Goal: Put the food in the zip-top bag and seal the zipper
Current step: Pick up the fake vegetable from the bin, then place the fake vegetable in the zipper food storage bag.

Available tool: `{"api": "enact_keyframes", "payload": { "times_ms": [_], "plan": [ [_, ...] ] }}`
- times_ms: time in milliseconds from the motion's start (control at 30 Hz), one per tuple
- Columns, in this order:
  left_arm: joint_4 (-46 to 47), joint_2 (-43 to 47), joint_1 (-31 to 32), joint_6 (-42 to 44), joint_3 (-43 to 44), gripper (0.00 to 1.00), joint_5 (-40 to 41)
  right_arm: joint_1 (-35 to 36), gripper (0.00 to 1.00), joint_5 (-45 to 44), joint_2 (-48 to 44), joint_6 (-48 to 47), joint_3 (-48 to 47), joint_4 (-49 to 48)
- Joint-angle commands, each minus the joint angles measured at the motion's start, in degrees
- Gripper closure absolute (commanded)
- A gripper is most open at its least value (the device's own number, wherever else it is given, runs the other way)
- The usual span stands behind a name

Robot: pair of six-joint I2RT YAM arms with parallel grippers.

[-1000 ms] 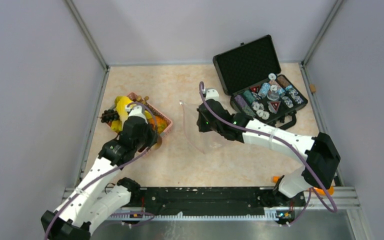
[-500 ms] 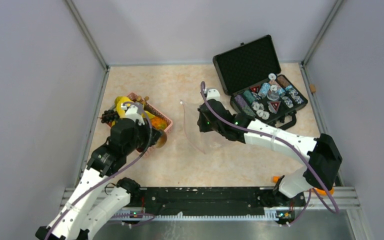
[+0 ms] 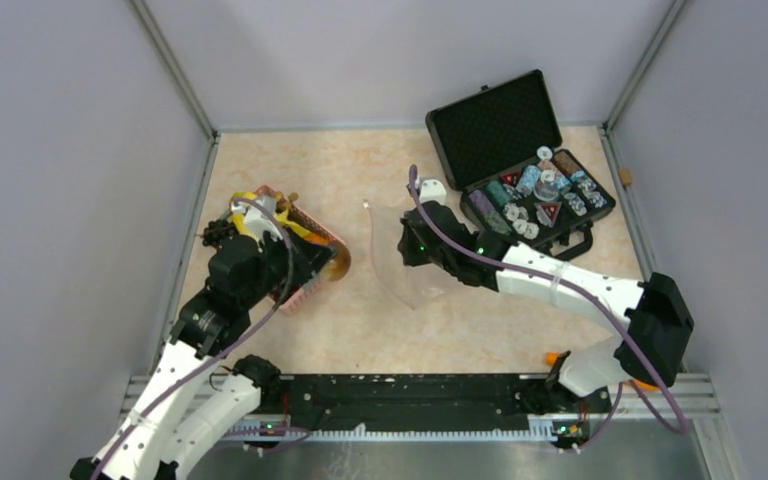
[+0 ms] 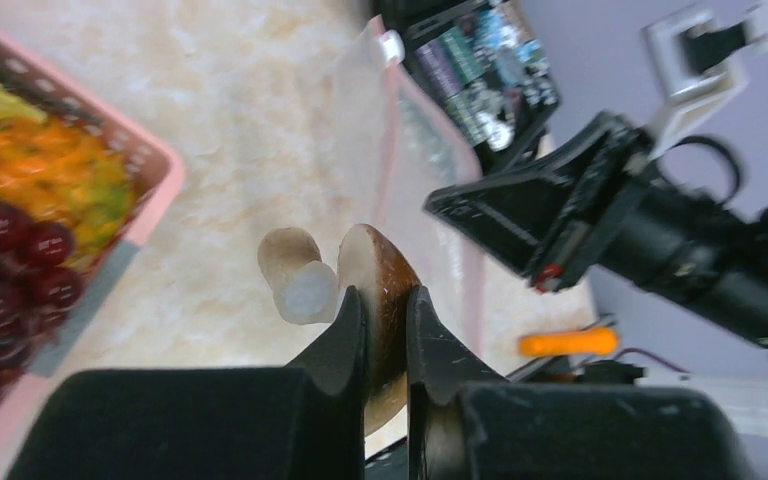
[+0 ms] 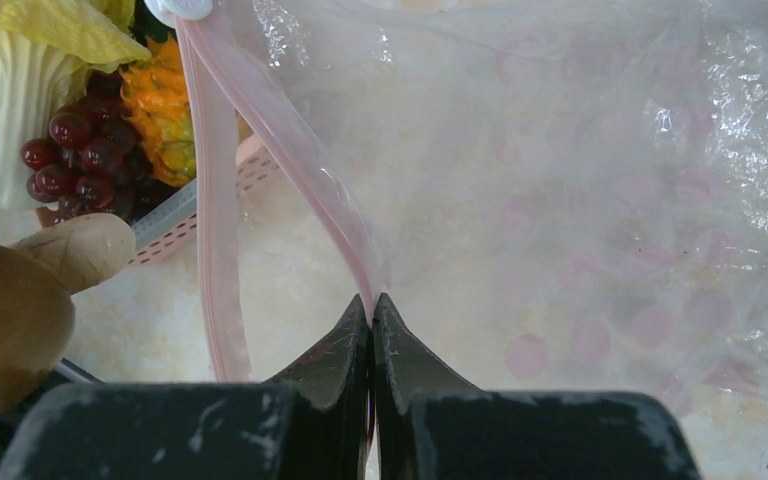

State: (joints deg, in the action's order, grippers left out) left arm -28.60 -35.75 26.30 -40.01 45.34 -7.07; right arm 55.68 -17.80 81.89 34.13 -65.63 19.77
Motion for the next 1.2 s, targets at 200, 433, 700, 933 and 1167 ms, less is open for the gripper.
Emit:
{"api": "enact_keyframes", "payload": {
  "times_ms": [200,433,700,933,1167],
  "plan": [
    [23.0,-0.7,0.1,-14.9,-2.1,1.0,-12.8,-0.5,1.0,-0.7,-3.6,0.4,1.0,-2.9],
    [31.5,-2.8,0.1,-20.0,-6.2,1.0,-18.0,-0.6,1.0,-0.6,-3.7,1.3,1.0,-3.1],
    [31.6,-6.4,0.2,-17.0,-7.7,1.0,-17.8,-0.5,1.0,1.5,-5.7,1.3,1.8,-5.4],
    [38.8,-12.1,0.5,-19.6,-9.4,1.0,-19.8,-0.5,1.0,2.5,-7.0,1.2,1.4,-5.3],
    [32.7,-11.7,1.2,-16.1,-9.0,1.0,-10.9,0.0,1.0,3.4,-7.6,0.7,0.9,-5.3]
  ]
}}
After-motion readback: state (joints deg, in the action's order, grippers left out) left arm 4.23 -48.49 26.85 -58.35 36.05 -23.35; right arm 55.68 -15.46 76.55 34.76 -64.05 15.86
